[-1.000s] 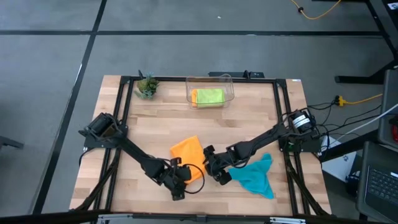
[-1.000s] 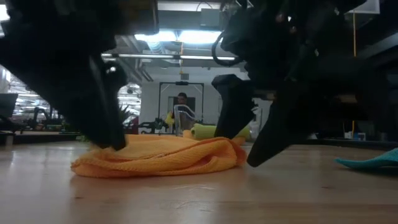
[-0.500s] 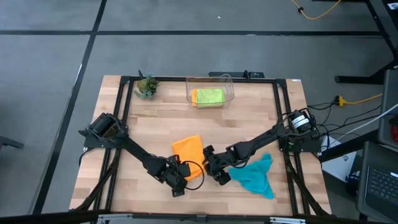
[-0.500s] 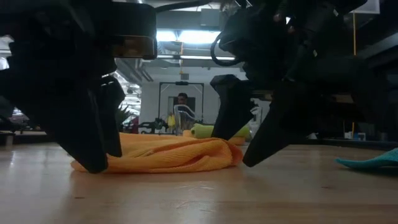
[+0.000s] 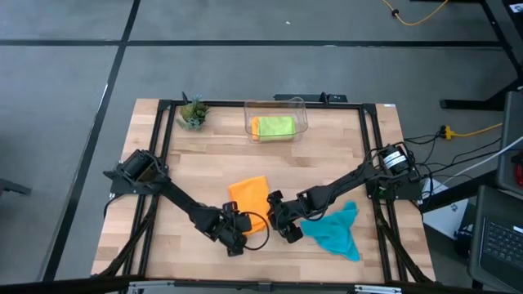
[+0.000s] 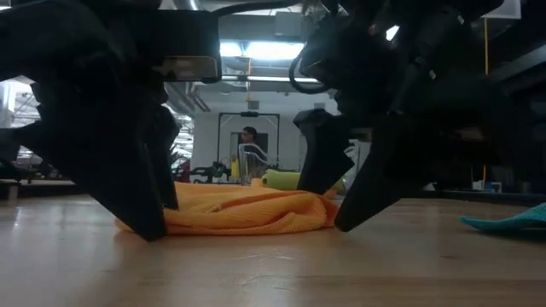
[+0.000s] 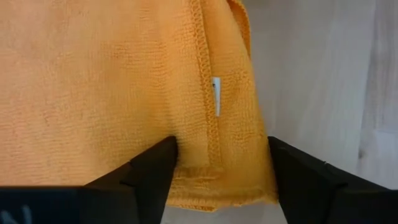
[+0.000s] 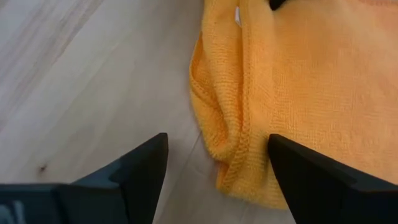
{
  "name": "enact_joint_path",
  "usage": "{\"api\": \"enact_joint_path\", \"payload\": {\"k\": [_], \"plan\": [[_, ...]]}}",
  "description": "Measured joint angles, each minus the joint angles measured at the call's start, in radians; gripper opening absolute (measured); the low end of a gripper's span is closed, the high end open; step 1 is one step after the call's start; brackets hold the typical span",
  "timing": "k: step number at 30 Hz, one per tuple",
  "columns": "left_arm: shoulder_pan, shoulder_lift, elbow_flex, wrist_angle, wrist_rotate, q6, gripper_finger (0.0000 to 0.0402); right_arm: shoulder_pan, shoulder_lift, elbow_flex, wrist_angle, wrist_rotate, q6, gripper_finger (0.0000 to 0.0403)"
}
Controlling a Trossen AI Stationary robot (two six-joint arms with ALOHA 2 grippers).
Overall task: Fold microfiber towels
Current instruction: Fold the orange microfiber cloth
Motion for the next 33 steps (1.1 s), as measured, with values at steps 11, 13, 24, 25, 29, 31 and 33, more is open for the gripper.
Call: {"api": "enact_joint_path", "payload": {"k": [11,13,24,25,29,31,33], "plan": [[0.005,0.000,-0.001,-0.008,0.002,-0.001,0.0221,0.000,0.024,0.000,0.032,-0.003,0.049,0.0272],[0.006,0.000,-0.001,-0.007,0.006,-0.002,0.0228,0.000,0.025,0.000,0.044,-0.002,0.042,0.0277],[0.007,0.000,-0.002,-0.006,0.004,-0.003,0.0249,-0.020,0.079,0.003,0.109,-0.014,0.082,0.0272],[0.006,0.000,-0.002,-0.006,0.003,-0.003,0.0247,-0.020,0.089,0.004,0.111,-0.014,0.087,0.0267],[0.006,0.000,-0.002,-0.011,0.003,-0.002,0.0242,-0.020,0.098,0.005,0.113,-0.013,0.089,0.0239],[0.006,0.000,-0.002,-0.015,0.002,-0.002,0.0233,-0.020,0.099,0.005,0.111,-0.010,0.103,0.0218],[0.006,0.001,-0.001,-0.024,0.001,-0.003,0.0218,-0.020,0.100,0.005,0.107,-0.005,0.120,0.0192]]}}
